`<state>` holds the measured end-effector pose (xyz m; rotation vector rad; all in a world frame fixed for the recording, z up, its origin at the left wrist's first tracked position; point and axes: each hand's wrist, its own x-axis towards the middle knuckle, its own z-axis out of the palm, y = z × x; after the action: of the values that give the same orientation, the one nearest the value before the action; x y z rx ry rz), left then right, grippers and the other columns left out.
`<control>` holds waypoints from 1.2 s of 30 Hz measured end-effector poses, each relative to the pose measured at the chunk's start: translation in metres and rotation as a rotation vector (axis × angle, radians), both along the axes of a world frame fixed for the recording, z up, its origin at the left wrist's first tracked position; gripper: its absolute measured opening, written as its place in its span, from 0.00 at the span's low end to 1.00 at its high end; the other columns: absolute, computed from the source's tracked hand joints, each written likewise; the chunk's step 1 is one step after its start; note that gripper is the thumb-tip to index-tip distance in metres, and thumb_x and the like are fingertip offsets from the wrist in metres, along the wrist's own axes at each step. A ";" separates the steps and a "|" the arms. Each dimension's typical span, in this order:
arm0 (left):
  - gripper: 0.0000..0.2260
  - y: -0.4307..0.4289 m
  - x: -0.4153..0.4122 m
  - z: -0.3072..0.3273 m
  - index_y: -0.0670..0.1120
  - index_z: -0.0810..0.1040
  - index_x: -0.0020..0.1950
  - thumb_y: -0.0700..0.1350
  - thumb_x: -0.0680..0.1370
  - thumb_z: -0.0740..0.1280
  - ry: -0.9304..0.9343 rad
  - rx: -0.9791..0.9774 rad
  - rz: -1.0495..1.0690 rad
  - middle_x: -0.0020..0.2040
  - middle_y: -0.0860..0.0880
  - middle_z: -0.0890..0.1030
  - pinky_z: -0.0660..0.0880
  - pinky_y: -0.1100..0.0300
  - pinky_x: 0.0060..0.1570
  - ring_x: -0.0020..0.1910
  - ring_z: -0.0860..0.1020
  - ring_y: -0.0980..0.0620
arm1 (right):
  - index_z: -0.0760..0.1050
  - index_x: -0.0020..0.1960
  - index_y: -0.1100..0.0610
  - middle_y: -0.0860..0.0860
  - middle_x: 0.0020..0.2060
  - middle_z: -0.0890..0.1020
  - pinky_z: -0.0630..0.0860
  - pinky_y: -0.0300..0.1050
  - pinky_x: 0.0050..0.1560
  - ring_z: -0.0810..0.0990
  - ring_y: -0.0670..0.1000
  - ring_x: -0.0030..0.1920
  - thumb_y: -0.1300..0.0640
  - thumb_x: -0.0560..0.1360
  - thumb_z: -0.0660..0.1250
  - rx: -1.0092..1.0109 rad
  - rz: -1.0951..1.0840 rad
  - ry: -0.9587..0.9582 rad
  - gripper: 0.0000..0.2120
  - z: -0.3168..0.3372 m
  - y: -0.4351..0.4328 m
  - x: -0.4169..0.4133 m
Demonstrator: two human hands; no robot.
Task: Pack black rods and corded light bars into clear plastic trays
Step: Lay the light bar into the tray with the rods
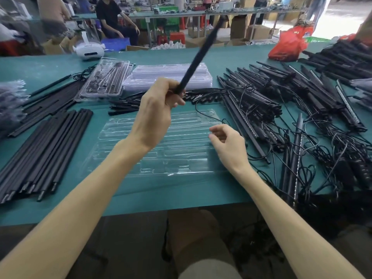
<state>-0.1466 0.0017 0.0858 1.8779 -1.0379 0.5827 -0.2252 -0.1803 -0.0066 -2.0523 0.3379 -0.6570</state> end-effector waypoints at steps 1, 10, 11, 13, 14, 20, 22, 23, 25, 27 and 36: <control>0.06 -0.001 -0.002 0.002 0.36 0.75 0.57 0.34 0.82 0.62 0.003 -0.027 -0.011 0.49 0.45 0.82 0.80 0.56 0.49 0.48 0.83 0.55 | 0.79 0.59 0.57 0.47 0.46 0.82 0.71 0.25 0.46 0.79 0.42 0.47 0.61 0.79 0.68 -0.010 0.004 0.004 0.08 0.000 0.000 0.000; 0.06 -0.002 -0.016 0.009 0.33 0.71 0.59 0.33 0.83 0.62 0.401 -0.443 -0.129 0.54 0.37 0.80 0.81 0.52 0.56 0.52 0.85 0.46 | 0.76 0.62 0.54 0.47 0.48 0.81 0.70 0.26 0.44 0.77 0.42 0.44 0.63 0.77 0.65 -0.027 0.022 0.018 0.15 0.001 0.001 0.000; 0.06 0.000 -0.016 0.008 0.34 0.71 0.60 0.33 0.83 0.62 0.441 -0.450 -0.127 0.55 0.35 0.79 0.81 0.51 0.56 0.52 0.85 0.45 | 0.75 0.63 0.54 0.47 0.49 0.81 0.70 0.27 0.44 0.77 0.42 0.44 0.64 0.77 0.65 -0.036 0.020 0.023 0.16 0.001 0.000 0.001; 0.07 0.003 -0.014 0.006 0.35 0.72 0.61 0.33 0.83 0.61 0.446 -0.450 -0.089 0.53 0.35 0.79 0.81 0.48 0.56 0.49 0.85 0.44 | 0.74 0.65 0.55 0.48 0.50 0.81 0.70 0.27 0.45 0.77 0.42 0.45 0.66 0.77 0.62 -0.049 0.019 0.037 0.18 0.000 0.000 0.001; 0.08 0.004 -0.014 0.006 0.35 0.72 0.63 0.34 0.83 0.61 0.426 -0.452 -0.063 0.51 0.36 0.79 0.81 0.48 0.55 0.47 0.85 0.43 | 0.74 0.65 0.56 0.48 0.51 0.81 0.70 0.26 0.46 0.77 0.41 0.46 0.67 0.77 0.61 -0.050 0.016 0.043 0.18 0.000 0.000 0.001; 0.13 0.002 -0.010 0.013 0.42 0.79 0.65 0.37 0.81 0.66 0.175 -0.214 0.033 0.51 0.41 0.77 0.78 0.49 0.45 0.45 0.77 0.46 | 0.74 0.64 0.57 0.48 0.49 0.82 0.71 0.25 0.42 0.80 0.44 0.47 0.69 0.79 0.56 0.040 -0.022 0.017 0.18 0.001 0.000 0.001; 0.13 0.000 -0.012 0.012 0.43 0.82 0.63 0.37 0.79 0.69 0.082 -0.117 0.007 0.49 0.44 0.75 0.75 0.58 0.45 0.47 0.75 0.51 | 0.73 0.61 0.56 0.47 0.48 0.81 0.73 0.28 0.42 0.81 0.46 0.48 0.70 0.79 0.54 0.122 -0.044 -0.010 0.18 0.003 -0.001 0.001; 0.13 0.000 -0.011 0.010 0.44 0.82 0.62 0.36 0.78 0.70 0.048 -0.054 -0.014 0.49 0.45 0.75 0.73 0.62 0.47 0.47 0.74 0.53 | 0.73 0.60 0.54 0.48 0.47 0.81 0.76 0.32 0.45 0.81 0.47 0.48 0.70 0.78 0.53 0.172 -0.061 -0.024 0.18 0.004 -0.002 0.000; 0.13 0.002 -0.007 0.001 0.44 0.84 0.60 0.35 0.76 0.71 0.054 0.095 -0.032 0.48 0.45 0.77 0.72 0.66 0.50 0.47 0.74 0.55 | 0.71 0.59 0.54 0.49 0.47 0.81 0.79 0.39 0.49 0.81 0.47 0.48 0.71 0.77 0.53 0.274 -0.091 -0.051 0.18 0.005 -0.004 0.001; 0.12 0.007 0.000 -0.014 0.45 0.85 0.58 0.35 0.76 0.72 0.117 0.247 0.006 0.48 0.47 0.77 0.71 0.66 0.52 0.46 0.75 0.54 | 0.70 0.59 0.54 0.50 0.47 0.81 0.78 0.37 0.46 0.81 0.47 0.47 0.73 0.76 0.52 0.365 -0.119 -0.080 0.20 0.005 -0.006 0.000; 0.08 0.030 0.019 -0.061 0.47 0.85 0.55 0.39 0.78 0.72 0.262 0.490 0.179 0.47 0.52 0.75 0.71 0.57 0.54 0.49 0.76 0.51 | 0.71 0.58 0.57 0.53 0.47 0.81 0.76 0.31 0.42 0.80 0.47 0.44 0.75 0.75 0.49 0.393 -0.157 -0.112 0.21 0.006 -0.004 0.000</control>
<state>-0.1273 0.0314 0.0245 2.4174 -0.8968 0.1754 -0.2257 -0.1845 -0.0011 -1.6195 0.5227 -0.7335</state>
